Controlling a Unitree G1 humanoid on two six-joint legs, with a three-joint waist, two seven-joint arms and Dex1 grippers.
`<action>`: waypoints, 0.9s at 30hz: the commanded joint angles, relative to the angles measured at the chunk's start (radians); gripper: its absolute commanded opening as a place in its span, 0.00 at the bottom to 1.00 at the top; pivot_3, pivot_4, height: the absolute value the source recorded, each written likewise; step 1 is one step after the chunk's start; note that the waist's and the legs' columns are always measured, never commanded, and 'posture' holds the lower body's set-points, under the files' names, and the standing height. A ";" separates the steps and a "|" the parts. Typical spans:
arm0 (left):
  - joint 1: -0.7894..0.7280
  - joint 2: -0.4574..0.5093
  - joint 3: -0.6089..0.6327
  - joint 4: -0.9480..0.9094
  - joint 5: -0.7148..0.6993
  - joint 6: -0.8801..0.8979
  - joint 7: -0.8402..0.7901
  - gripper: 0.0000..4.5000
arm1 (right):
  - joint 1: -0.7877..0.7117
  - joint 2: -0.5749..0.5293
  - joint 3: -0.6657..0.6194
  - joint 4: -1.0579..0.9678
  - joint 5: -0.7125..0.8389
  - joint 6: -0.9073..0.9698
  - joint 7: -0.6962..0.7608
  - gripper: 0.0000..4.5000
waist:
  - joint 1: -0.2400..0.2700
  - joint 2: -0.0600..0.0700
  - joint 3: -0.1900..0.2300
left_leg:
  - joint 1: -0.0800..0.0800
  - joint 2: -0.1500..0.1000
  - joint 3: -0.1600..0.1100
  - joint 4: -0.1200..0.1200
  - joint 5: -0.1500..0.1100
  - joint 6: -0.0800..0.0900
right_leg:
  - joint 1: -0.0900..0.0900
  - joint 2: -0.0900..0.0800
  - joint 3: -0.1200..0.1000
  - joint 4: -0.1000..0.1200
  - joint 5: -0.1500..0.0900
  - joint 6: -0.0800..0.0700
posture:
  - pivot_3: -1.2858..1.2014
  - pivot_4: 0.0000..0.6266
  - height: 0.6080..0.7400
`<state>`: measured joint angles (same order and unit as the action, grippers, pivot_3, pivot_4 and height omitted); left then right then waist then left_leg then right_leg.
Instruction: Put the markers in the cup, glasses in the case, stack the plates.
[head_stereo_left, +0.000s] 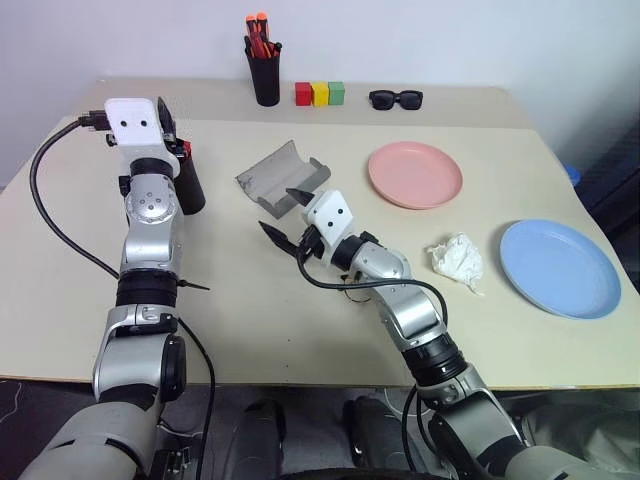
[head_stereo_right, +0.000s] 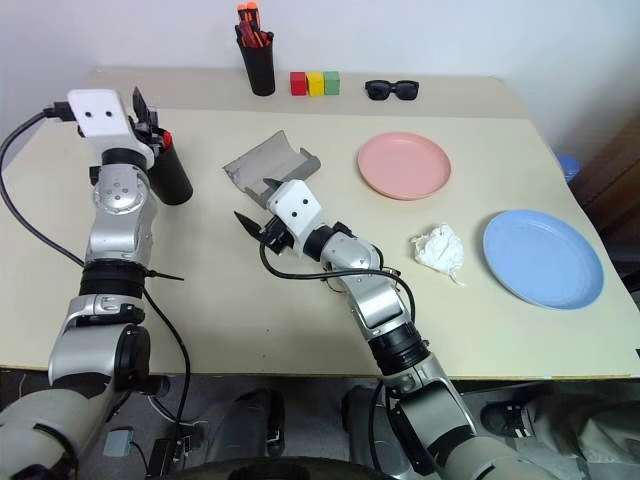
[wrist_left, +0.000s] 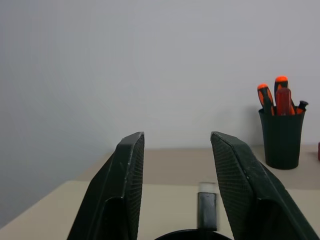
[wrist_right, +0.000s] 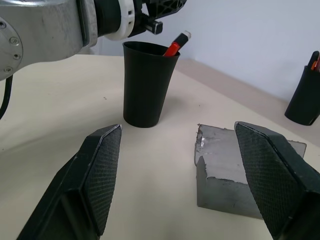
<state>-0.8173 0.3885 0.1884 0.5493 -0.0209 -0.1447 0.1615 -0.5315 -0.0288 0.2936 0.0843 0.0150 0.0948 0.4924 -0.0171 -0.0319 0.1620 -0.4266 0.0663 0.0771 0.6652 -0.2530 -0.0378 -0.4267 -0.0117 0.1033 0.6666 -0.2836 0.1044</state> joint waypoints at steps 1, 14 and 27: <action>-0.003 0.000 0.020 -0.048 0.001 -0.022 0.007 0.47 | -0.005 0.001 -0.004 -0.052 0.012 -0.003 0.005 0.82 | 0.000 0.000 0.000 | 0.000 0.000 0.000 0.000 0.000 0.000 | 0.000 0.000 0.000 0.000 0.000 0.000 | 0.52 0.24 0.89; -0.004 -0.034 -0.178 -0.205 -0.081 0.372 -0.422 0.89 | 0.030 -0.191 -0.126 -0.191 0.045 0.080 0.051 0.82 | 0.002 0.000 0.000 | 0.000 0.000 0.000 0.000 0.000 0.000 | 0.001 0.000 0.000 0.000 0.000 0.000 | 0.52 0.24 0.89; -0.132 -0.137 -0.273 0.081 -0.088 0.645 -0.661 0.99 | 0.233 -0.445 -0.201 -0.419 0.085 0.177 0.157 0.82 | 0.000 0.000 0.000 | 0.000 -0.001 -0.001 0.000 0.000 0.000 | 0.000 0.001 0.000 0.000 0.000 0.000 | 0.52 0.24 0.89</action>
<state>-0.9170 0.2518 -0.0877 0.6228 -0.1165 0.5001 -0.4911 -0.2975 -0.4617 0.1249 -0.2779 0.0847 0.2727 0.6458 -0.0173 -0.0316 0.1622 -0.4268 0.0656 0.0760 0.6654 -0.2531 -0.0375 -0.4265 -0.0108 0.1037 0.6661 -0.2841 0.1046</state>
